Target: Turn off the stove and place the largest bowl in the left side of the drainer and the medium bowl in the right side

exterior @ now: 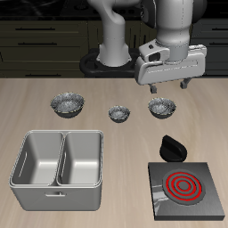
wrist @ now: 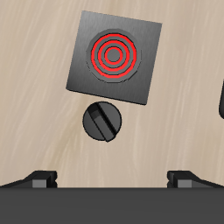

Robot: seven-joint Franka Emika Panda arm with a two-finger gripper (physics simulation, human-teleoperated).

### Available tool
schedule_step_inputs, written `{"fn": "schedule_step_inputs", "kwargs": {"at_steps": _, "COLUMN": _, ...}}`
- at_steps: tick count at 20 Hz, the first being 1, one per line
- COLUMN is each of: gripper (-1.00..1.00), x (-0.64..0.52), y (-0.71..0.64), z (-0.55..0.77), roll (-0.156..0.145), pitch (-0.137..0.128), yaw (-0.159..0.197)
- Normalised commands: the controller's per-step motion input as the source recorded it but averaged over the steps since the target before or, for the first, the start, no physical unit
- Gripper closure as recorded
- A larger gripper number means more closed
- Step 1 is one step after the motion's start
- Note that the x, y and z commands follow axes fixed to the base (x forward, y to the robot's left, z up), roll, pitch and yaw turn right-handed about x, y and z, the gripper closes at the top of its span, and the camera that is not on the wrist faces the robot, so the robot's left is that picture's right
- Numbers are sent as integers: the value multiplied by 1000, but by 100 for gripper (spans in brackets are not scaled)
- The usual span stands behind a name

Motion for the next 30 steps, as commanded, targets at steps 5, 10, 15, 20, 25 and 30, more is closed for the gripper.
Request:
{"fn": "schedule_step_inputs", "kwargs": {"at_steps": 5, "gripper": -100, "x": 125, "y": 128, "z": -143, "roll": 42, "pitch": -15, "yaw": 151}}
{"fn": "schedule_step_inputs", "kwargs": {"at_steps": 10, "gripper": -100, "x": 88, "y": 47, "z": -176, "roll": 21, "pitch": 36, "yaw": 83}}
{"fn": "schedule_step_inputs", "kwargs": {"at_steps": 15, "gripper": -100, "x": 99, "y": -3, "z": -194, "roll": 25, "pitch": 15, "yaw": 24}}
{"fn": "schedule_step_inputs", "kwargs": {"at_steps": 20, "gripper": -100, "x": 219, "y": -72, "z": -261, "roll": 6, "pitch": 58, "yaw": -1}}
{"fn": "schedule_step_inputs", "kwargs": {"at_steps": 25, "gripper": -100, "x": 49, "y": -12, "z": -222, "roll": 11, "pitch": 18, "yaw": 20}}
{"fn": "schedule_step_inputs", "kwargs": {"at_steps": 30, "gripper": -100, "x": -74, "y": 89, "z": -303, "roll": -41, "pitch": 9, "yaw": 85}}
